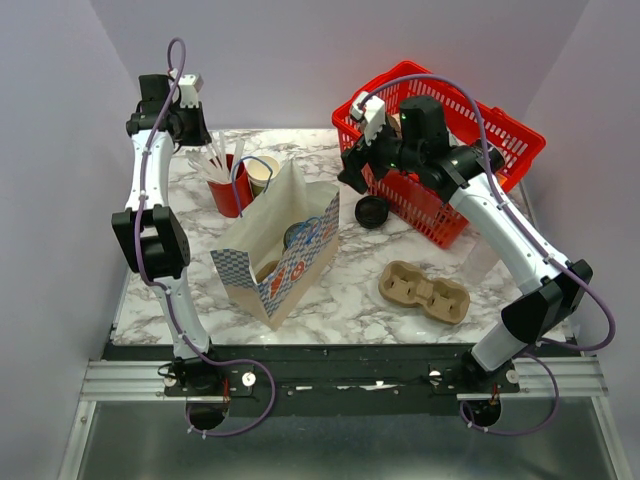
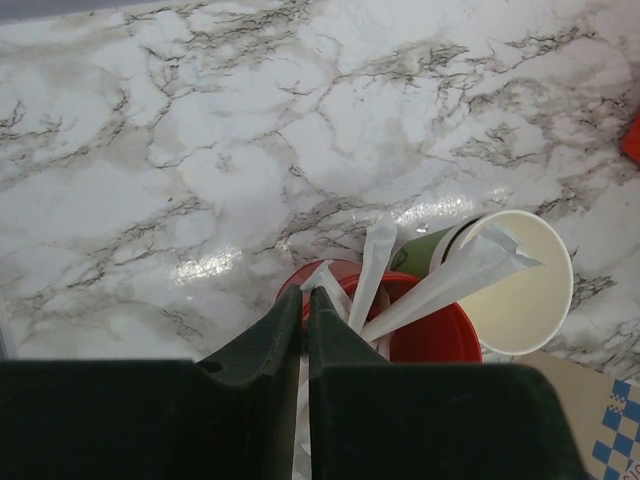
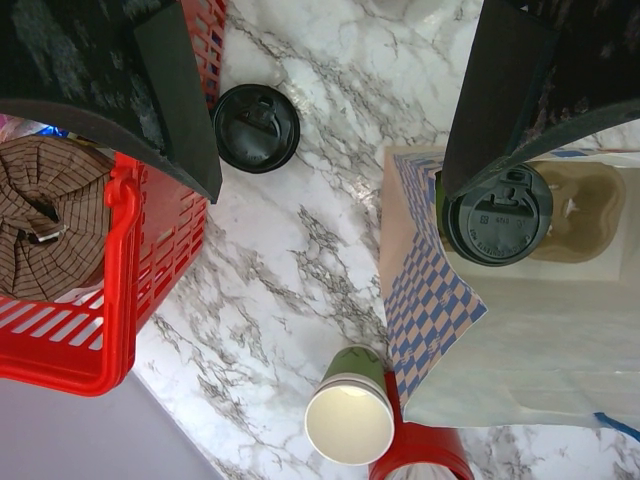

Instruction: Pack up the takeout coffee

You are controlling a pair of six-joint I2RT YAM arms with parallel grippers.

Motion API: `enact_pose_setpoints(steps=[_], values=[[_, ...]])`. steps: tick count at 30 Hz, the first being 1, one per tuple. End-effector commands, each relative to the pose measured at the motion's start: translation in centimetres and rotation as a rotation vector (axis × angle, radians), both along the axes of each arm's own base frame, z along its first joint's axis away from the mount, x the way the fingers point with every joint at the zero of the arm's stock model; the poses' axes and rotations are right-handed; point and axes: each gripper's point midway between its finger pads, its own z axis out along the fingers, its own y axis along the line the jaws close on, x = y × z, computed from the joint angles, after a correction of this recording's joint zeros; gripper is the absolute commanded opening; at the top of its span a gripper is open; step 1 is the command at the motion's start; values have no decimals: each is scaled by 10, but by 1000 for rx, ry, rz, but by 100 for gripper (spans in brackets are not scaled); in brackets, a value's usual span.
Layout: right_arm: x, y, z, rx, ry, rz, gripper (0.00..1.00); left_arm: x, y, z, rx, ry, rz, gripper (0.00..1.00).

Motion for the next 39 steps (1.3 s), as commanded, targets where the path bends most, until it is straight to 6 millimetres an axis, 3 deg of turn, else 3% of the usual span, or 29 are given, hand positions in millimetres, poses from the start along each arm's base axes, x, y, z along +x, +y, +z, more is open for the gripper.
enact_pose_setpoints(steps=[1,4,8,15,19,25,32,36,39], values=[[6,0,-2,-3,-18,-6,99,-19,-4,31,-1,-28,-17,21],[6,1,-2,1,-14,-4,99,-24,-3,29,8,-9,-13,36],[5,3,-4,2,-8,4,99,-31,-1,16,15,28,-7,37],[3,1,-7,1,-3,4,99,-28,-5,10,-1,29,-26,28],[3,-1,-8,-5,-9,-1,99,-24,-8,11,-14,23,-39,16],[3,-2,-4,-9,-26,-2,99,-27,-11,37,-10,-44,-57,0],[1,-1,1,3,-32,6,99,-58,-24,109,-3,-199,-102,0],[-1,0,3,14,-29,15,99,-75,-24,132,36,-249,-108,0],[-3,1,6,22,-32,24,99,-84,-24,131,57,-237,-113,0]])
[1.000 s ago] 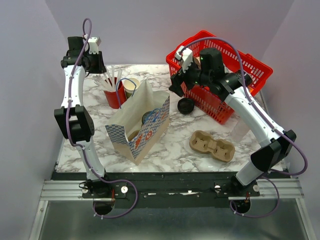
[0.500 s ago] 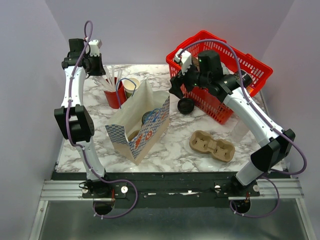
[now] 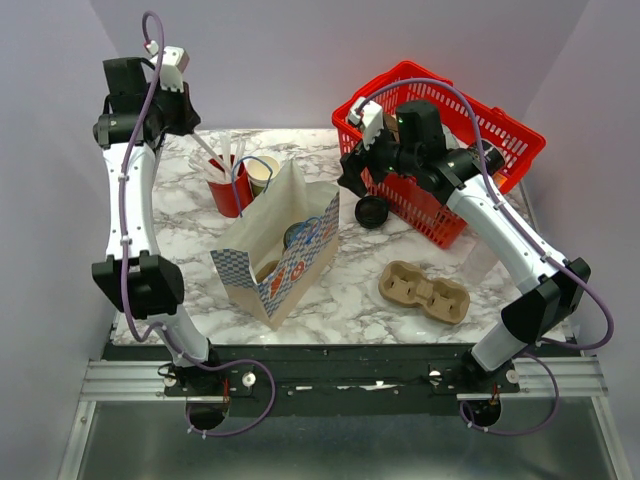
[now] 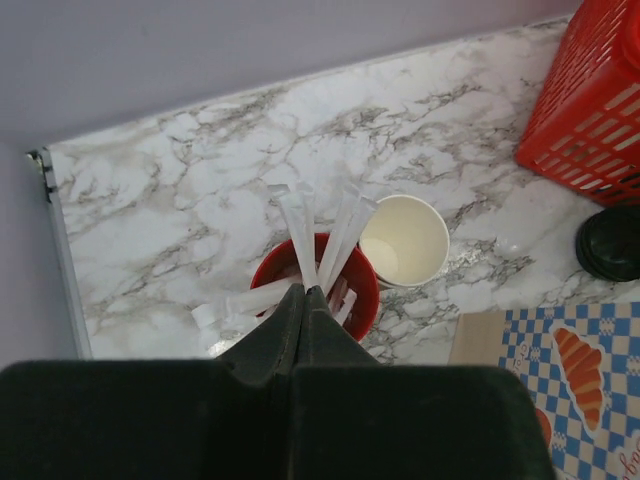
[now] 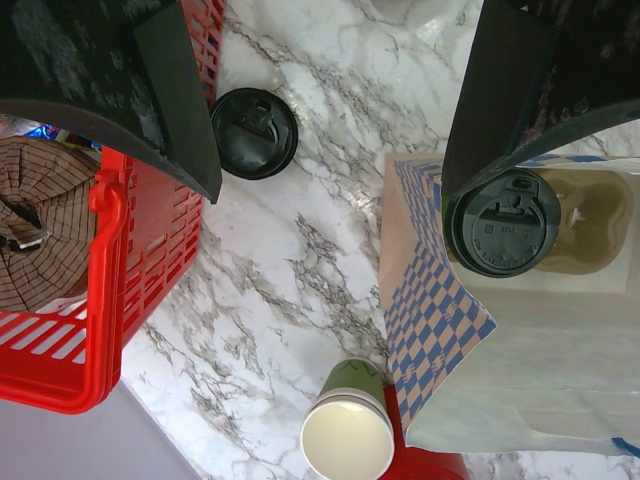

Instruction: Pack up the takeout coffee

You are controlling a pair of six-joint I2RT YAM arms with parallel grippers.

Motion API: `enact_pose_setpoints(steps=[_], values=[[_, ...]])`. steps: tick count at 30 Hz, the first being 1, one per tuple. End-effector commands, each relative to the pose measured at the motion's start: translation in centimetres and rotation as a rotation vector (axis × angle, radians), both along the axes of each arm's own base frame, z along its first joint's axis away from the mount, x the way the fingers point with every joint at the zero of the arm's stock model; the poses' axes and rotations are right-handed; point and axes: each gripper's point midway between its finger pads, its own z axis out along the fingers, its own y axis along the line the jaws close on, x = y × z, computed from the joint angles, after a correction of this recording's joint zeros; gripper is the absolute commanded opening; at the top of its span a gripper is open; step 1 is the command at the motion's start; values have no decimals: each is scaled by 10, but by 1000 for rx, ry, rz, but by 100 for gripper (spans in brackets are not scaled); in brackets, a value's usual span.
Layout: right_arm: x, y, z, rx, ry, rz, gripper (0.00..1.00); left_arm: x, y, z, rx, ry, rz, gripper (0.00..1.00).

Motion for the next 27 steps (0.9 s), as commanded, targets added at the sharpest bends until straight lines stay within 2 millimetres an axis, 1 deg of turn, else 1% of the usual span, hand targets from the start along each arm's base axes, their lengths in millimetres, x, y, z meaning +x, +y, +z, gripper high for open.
enact_pose_setpoints(steps=[1,3,6,8,10,11,13,16,18,19,21,22,23,25,26,27], values=[[-4,2,20,42,-42,21,99,-15,-2,8,29,-21,-29,0],[-4,2,19,44,-39,25,99,-16,-1,-7,27,8,-28,0],[-3,3,18,40,-38,23,99,-12,-3,-15,10,24,-30,0],[-4,2,22,47,-42,19,99,-11,-6,-11,-2,20,-40,0],[-5,1,24,47,-48,24,100,-14,-8,2,5,-9,-49,0],[-5,0,24,43,-51,23,100,-17,-9,13,12,-33,-54,0],[-5,-1,24,36,-55,18,100,-22,-10,23,28,-56,-64,0],[-3,-3,27,30,-63,11,100,-33,-15,46,31,-102,-84,0],[-5,-4,28,26,-66,8,100,-42,-18,68,30,-148,-89,0],[-5,-5,29,26,-70,9,100,-46,-20,75,24,-156,-90,0],[-8,-8,32,21,-76,11,100,-60,-24,101,28,-215,-92,0],[-10,-8,31,17,-74,15,100,-66,-26,109,27,-234,-102,0],[-10,-9,32,14,-78,16,100,-78,-30,122,31,-270,-115,0],[-12,-12,33,6,-86,11,100,-93,-40,139,22,-318,-161,0],[-13,-13,34,4,-88,5,100,-107,-45,152,17,-354,-175,0],[-11,-16,35,-1,-97,-11,100,-114,-49,157,8,-370,-185,0]])
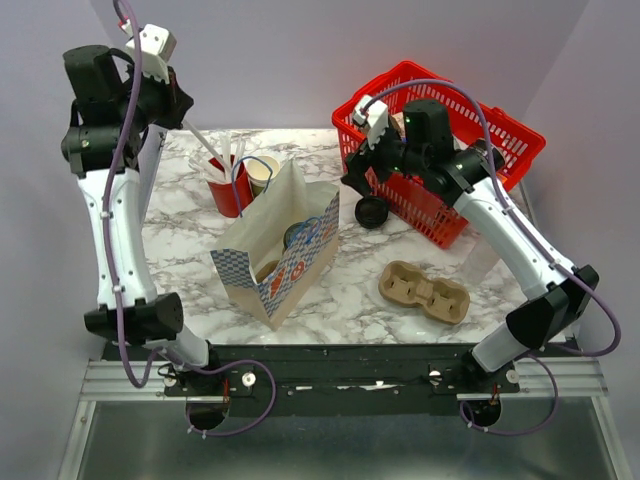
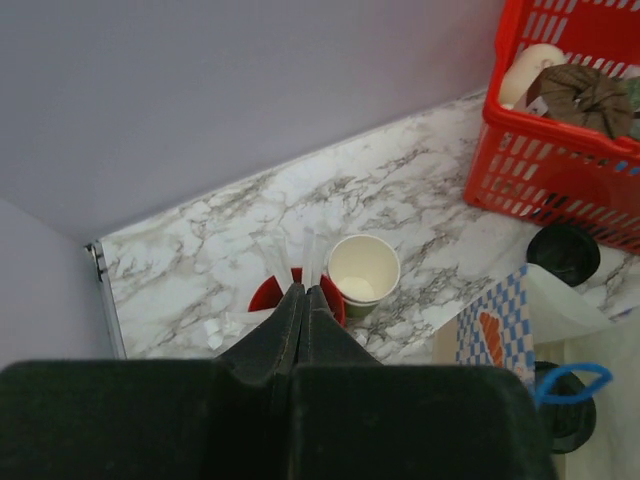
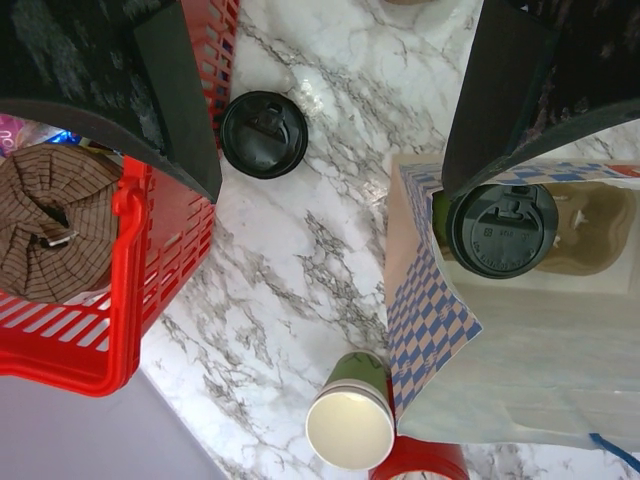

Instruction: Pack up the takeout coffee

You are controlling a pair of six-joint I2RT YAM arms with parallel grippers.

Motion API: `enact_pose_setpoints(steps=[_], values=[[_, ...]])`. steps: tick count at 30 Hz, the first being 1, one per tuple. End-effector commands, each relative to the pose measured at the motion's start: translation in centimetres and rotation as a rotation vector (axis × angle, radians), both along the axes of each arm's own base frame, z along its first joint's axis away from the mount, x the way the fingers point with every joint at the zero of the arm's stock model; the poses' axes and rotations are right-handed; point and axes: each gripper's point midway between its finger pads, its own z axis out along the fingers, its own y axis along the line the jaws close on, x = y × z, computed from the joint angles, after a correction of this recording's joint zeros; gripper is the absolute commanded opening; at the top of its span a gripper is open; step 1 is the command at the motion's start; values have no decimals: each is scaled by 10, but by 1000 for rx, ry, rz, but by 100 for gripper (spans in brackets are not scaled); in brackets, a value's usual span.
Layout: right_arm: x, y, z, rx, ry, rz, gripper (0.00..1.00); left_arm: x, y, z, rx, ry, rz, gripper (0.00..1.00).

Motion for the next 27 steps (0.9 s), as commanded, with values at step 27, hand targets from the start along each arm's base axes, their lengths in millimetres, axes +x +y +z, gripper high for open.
enact_pose_setpoints(steps=[27], values=[[-17,-44,-15,-115,-90,-86,100,-154,-98,118,-370,-316,-409,0]])
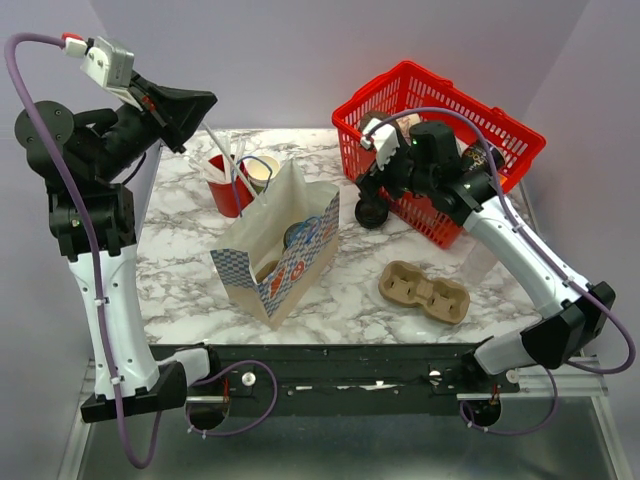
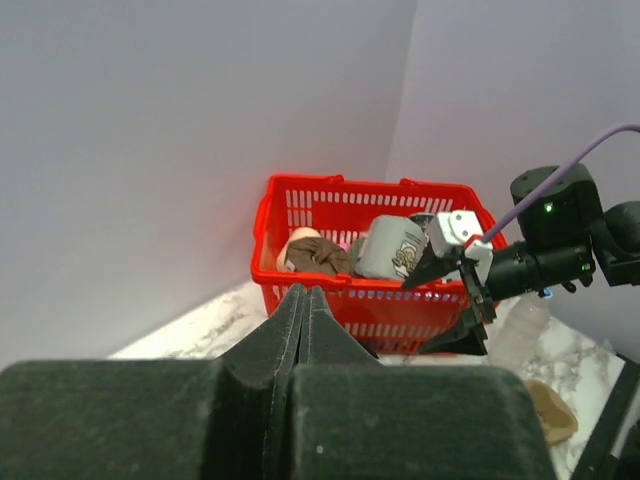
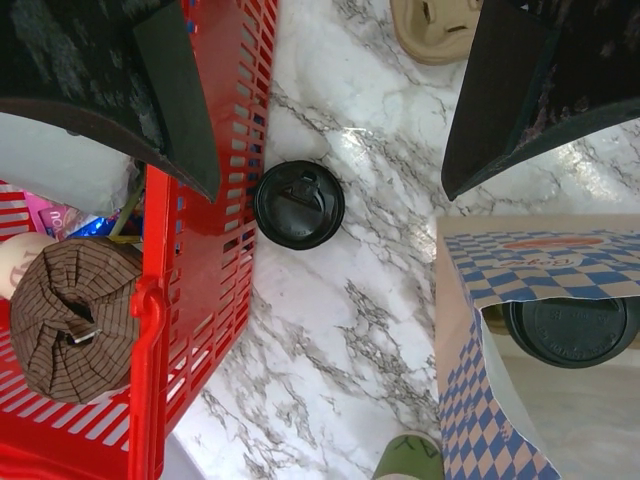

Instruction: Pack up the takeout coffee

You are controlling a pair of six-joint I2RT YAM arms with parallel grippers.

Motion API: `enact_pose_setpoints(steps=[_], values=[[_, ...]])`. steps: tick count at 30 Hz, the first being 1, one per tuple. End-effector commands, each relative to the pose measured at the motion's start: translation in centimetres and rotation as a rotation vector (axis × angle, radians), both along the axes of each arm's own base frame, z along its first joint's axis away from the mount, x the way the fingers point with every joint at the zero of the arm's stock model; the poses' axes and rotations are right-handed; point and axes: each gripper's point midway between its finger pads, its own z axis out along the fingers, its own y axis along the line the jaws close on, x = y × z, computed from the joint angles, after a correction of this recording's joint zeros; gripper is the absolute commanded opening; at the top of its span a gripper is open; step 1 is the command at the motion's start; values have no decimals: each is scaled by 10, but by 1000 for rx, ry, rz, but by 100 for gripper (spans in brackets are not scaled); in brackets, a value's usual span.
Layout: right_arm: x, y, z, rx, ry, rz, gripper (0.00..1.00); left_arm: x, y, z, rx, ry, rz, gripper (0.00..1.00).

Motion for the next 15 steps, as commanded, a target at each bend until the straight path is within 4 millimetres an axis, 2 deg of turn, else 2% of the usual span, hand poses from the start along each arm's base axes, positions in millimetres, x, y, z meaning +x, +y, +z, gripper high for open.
enact_pose_setpoints(steps=[1,4,5,6,7,8,10,11,13,14,15], values=[[-6,-4,19,30,-49,5,100,-6,-13,-20,-15,60,-64,0],[-9,-4,22,40,-50,7,100,4,-18,-48,-7,155,-67,0],[-10,-4,21,43,-47,9,100,4,-26,-56,0,177,-88,0],[-12,-5,23,46,-48,9,100,9,-28,-71,11,207,-86,1],[-12,-5,23,46,-44,10,100,11,-29,-77,10,220,-73,9],[-13,-5,24,49,-43,9,100,11,-30,-81,11,228,-72,26],[-16,-6,28,53,-42,13,100,14,-30,-88,15,245,-62,34],[-17,-6,29,55,-42,11,100,14,-28,-88,21,245,-53,45],[-20,-7,32,53,-34,15,100,17,-24,-82,50,217,-23,56],[-21,-7,40,56,-43,17,100,21,-19,-78,58,203,19,66],[-25,-10,40,44,-29,21,100,19,-15,-63,73,158,45,69]])
